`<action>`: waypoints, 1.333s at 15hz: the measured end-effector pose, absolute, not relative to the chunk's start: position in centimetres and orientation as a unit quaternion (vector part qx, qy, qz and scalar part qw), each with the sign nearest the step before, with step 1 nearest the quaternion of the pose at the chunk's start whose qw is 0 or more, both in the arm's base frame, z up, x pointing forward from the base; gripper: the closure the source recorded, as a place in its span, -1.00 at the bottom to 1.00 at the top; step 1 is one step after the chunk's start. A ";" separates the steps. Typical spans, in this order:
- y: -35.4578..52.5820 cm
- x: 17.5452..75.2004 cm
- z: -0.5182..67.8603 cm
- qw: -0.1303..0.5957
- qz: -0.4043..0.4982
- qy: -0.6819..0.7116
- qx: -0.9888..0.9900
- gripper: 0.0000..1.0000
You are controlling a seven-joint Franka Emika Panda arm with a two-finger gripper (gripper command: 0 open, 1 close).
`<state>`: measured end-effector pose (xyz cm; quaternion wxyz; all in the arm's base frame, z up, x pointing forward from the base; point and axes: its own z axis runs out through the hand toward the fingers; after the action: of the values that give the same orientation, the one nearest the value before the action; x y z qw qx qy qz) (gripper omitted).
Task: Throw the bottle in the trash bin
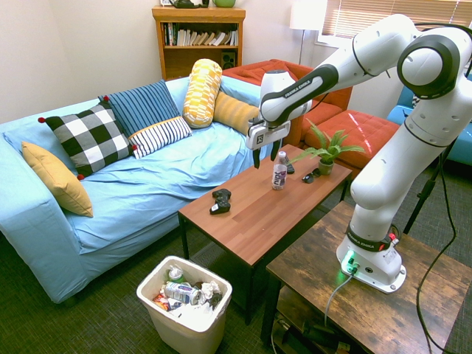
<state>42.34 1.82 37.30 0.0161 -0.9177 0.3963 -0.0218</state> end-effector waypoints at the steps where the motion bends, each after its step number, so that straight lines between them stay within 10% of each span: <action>1: 1.8 42.4 37.3 0.016 -0.022 0.397 -0.918 -1.00; 20: -20.5 53.1 29.1 -0.049 -0.066 0.627 -0.775 -1.00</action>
<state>53.13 -20.47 29.13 -0.0494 -0.7747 0.6269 -0.0658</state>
